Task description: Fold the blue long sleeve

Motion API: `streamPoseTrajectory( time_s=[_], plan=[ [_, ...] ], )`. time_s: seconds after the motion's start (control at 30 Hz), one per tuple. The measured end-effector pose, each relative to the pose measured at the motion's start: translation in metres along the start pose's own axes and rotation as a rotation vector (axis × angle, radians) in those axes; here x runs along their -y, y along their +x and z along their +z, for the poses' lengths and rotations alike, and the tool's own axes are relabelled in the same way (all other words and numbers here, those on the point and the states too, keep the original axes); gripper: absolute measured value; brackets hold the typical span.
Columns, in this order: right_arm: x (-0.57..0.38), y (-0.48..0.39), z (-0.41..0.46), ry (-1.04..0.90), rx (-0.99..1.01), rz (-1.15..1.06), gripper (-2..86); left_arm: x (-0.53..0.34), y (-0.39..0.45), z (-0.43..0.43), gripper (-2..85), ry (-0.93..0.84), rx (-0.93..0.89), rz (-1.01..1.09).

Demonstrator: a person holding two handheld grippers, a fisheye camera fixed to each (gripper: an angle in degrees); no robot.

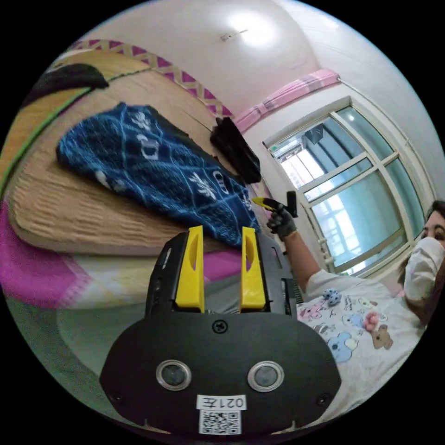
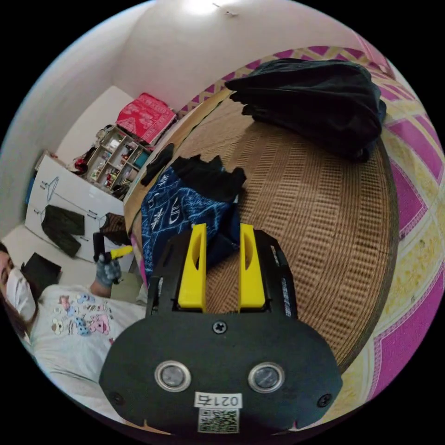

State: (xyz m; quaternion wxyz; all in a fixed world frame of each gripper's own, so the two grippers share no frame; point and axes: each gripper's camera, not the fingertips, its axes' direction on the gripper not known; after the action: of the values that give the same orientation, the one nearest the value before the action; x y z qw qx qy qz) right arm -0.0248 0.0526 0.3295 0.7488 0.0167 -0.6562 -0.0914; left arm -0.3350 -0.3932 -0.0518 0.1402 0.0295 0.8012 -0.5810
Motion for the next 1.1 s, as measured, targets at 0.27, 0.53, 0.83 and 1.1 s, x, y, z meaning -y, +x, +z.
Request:
streamPoseTrajectory(
  time_s=[0.27, 0.53, 0.83, 1.1],
  plan=[
    [0.027, 0.021, 0.021, -0.031, 0.006, 0.066, 11.2, -0.024, -0.010, 0.081, 15.3, -0.091, -0.191, -0.241],
    [0.040, 0.049, 0.047, -0.093, 0.190, 0.107, 12.4, -0.023, -0.008, 0.091, 14.2, -0.125, -0.211, -0.271],
    [0.068, 0.055, 0.097, -0.239, 0.305, 0.109, 6.5, -0.022, -0.016, 0.108, 6.7, -0.231, -0.335, -0.296],
    [0.090, 0.014, 0.073, -0.178, 0.399, 0.086, 4.7, 0.003, -0.009, 0.045, -0.8, -0.130, -0.507, -0.138]
  ],
)
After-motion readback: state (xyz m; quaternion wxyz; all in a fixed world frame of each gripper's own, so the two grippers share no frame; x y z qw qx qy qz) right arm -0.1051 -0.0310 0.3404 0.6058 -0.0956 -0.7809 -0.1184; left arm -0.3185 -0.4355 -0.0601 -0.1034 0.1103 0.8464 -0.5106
